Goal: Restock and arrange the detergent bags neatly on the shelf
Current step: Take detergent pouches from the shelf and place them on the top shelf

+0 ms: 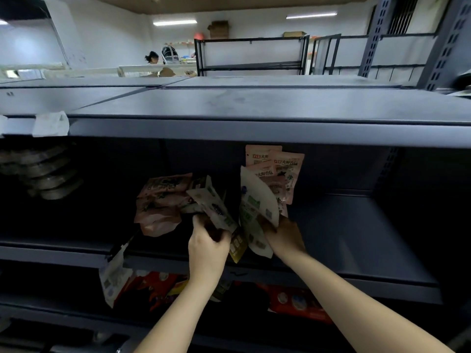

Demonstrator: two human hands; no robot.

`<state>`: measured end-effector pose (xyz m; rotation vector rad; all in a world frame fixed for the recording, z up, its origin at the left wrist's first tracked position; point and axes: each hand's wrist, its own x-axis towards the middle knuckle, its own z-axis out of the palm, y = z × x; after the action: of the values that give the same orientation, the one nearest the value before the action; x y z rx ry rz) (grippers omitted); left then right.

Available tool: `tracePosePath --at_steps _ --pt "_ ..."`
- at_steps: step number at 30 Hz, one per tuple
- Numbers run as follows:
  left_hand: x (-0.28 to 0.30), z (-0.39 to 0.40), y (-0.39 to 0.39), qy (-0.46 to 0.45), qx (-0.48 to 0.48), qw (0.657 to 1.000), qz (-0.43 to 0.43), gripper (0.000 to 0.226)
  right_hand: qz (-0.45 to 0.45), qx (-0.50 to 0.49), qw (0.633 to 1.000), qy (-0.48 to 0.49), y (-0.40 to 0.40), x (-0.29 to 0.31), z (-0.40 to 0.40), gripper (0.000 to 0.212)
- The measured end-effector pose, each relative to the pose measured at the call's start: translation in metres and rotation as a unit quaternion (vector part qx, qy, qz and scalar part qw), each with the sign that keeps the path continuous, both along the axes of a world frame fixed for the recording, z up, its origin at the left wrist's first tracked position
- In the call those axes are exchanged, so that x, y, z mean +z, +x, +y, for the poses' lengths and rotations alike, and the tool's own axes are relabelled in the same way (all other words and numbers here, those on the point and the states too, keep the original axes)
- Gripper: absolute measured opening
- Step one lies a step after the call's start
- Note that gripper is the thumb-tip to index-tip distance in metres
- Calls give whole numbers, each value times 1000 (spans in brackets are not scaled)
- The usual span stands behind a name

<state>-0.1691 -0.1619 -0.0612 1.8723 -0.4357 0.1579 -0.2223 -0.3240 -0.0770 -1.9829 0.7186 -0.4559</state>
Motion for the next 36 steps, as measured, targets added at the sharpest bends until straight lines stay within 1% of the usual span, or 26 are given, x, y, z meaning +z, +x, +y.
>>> tracePosePath --at_steps 2,3,4,6,7,8,9,10,12,13,15,18,21,24,26,27,29,30,32,36 --pt "8 -5 -4 -48 6 995 87 58 2 7 1000 20 -5 -2 0 47" --pt "9 -8 -3 -65 -3 990 122 57 6 12 999 30 -8 -2 2 47" --pt "9 -12 -1 -64 -18 987 144 50 9 19 999 38 -10 -2 3 47" --pt "9 -18 2 -24 -37 986 159 35 27 26 998 44 -13 2 6 46" --pt "11 -21 1 -8 -32 986 161 32 32 23 998 47 -17 7 8 42" --pt "14 -24 -2 -4 -21 986 164 31 29 11 998 48 -20 9 8 33" --pt "17 -25 -5 -7 -10 987 159 30 25 -14 998 55 -24 15 8 19" --pt "21 -25 -9 -6 0 990 144 30 18 -45 996 70 -30 20 8 10" --pt "27 -24 -22 16 5 995 97 32 -6 -104 991 85 -46 28 6 26" --pt "29 -22 -29 21 4 997 75 34 -26 -120 990 73 -56 33 6 30" --pt "34 -19 -47 10 -8 999 43 34 -76 -135 987 33 -82 46 13 27" --pt "45 -11 -80 -17 -32 999 -19 33 -158 -179 971 7 -124 66 27 19" --pt "51 -8 -109 -56 -77 993 -62 43 -213 -225 950 -28 -164 75 37 16" --pt "55 -15 -138 -92 -110 988 -64 59 -273 -251 928 -45 -205 86 47 21" --pt "62 -20 -160 -118 -125 984 -54 66 -297 -271 913 -66 -232 92 49 16" --pt "67 -23 -171 -132 -137 981 -44 65 -307 -285 904 -83 -245 93 47 13" --pt "76 -29 -191 -156 -168 973 -29 52 -327 -318 883 -116 -269 97 42 6" --pt "82 -31 -202 -163 -179 970 -32 44 -338 -335 869 -134 -280 100 40 10" --pt "93 -38 -219 -173 -190 965 -50 37 -358 -367 844 -157 -302 108 33 10" --pt "115 -57 -252 -196 -226 952 -67 30 -396 -402 813 -143 -340 127 10 11"
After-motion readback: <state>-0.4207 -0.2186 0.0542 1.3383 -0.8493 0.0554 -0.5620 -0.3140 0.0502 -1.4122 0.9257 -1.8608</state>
